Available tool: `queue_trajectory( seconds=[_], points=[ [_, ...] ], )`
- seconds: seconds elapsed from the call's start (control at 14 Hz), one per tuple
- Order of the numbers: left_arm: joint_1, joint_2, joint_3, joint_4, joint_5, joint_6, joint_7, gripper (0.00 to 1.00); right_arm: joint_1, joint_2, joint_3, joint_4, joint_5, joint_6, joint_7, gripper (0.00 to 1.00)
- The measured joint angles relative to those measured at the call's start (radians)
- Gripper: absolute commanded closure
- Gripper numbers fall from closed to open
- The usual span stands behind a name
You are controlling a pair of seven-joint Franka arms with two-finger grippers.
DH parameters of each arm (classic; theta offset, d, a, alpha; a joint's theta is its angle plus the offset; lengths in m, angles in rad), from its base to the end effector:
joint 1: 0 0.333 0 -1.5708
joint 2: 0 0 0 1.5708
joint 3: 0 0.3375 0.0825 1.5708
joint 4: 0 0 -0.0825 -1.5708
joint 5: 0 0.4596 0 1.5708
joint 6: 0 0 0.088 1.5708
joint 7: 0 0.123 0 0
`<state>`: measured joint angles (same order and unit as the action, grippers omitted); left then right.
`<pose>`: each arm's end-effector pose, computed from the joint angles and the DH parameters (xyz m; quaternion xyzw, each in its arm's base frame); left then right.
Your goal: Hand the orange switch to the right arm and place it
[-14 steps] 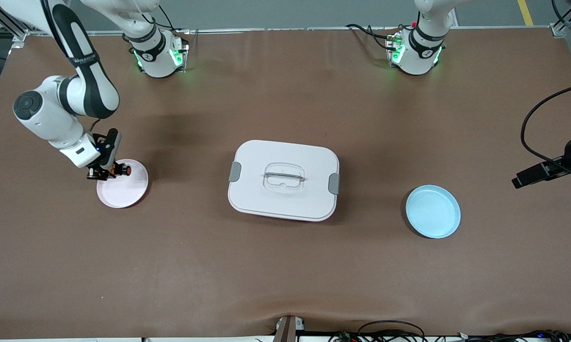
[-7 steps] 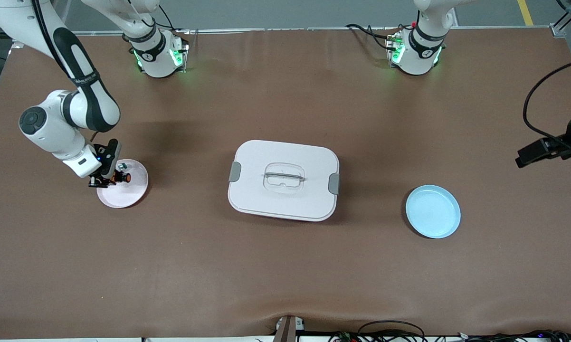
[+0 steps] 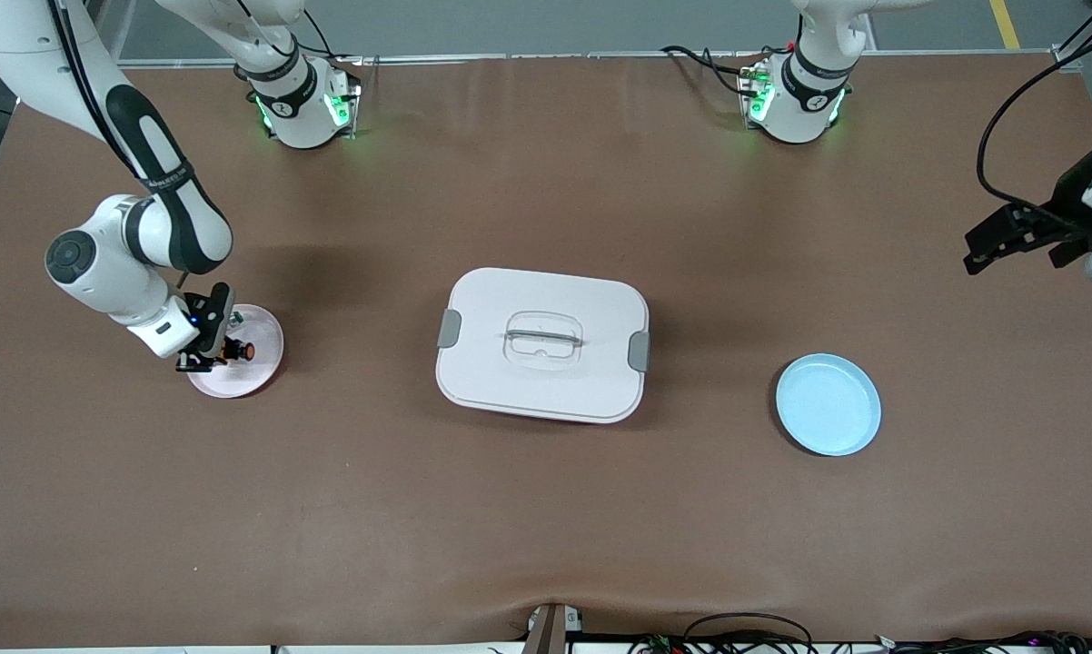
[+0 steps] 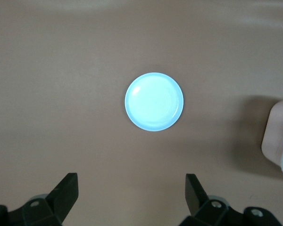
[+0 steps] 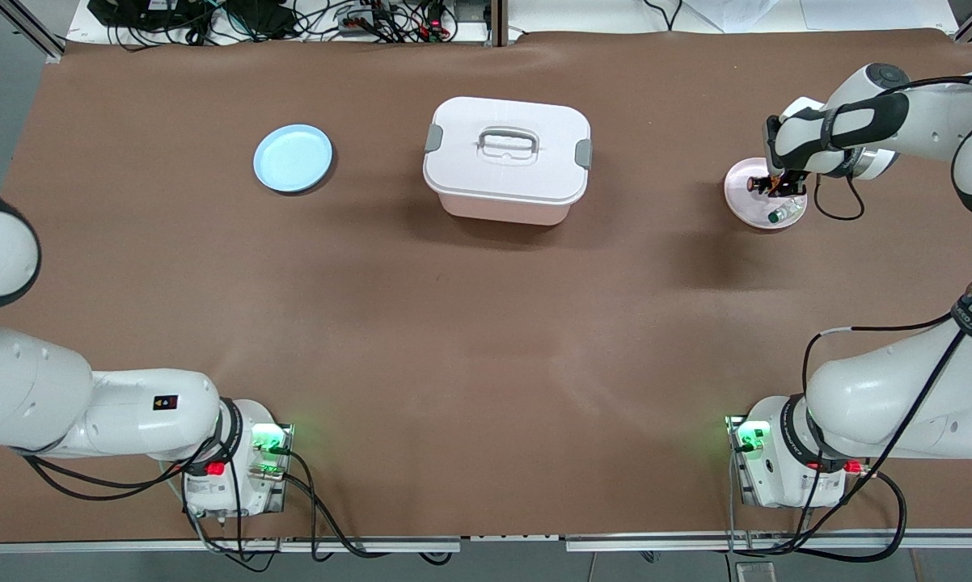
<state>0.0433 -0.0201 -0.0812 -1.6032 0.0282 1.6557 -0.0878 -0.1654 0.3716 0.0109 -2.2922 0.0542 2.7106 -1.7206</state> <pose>0.6326 -0.0212 0.6326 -0.9989 -0.0242 -0.0371 0.0126 0.5706 -0.0900 0.1286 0.7258 0.6874 0.0250 0.0106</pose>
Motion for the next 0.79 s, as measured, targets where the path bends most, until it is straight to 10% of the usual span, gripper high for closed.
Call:
queue_trajectory(
  seconds=[0.36, 0.5, 0.79],
  points=[
    [-0.025, -0.102, 0.006, -0.093, -0.004, -0.001, 0.014, 0.00, 0.000, 0.034, 0.004, 0.021, 0.000, 0.000, 0.000, 1.00],
    [-0.033, -0.114, 0.006, -0.099, -0.004, -0.011, 0.014, 0.00, 0.000, 0.034, 0.006, 0.025, 0.000, 0.000, 0.000, 0.00],
    [-0.038, -0.115, 0.006, -0.100, -0.004, -0.015, 0.014, 0.00, 0.000, 0.044, 0.006, 0.051, 0.001, -0.005, 0.001, 0.00]
  ],
)
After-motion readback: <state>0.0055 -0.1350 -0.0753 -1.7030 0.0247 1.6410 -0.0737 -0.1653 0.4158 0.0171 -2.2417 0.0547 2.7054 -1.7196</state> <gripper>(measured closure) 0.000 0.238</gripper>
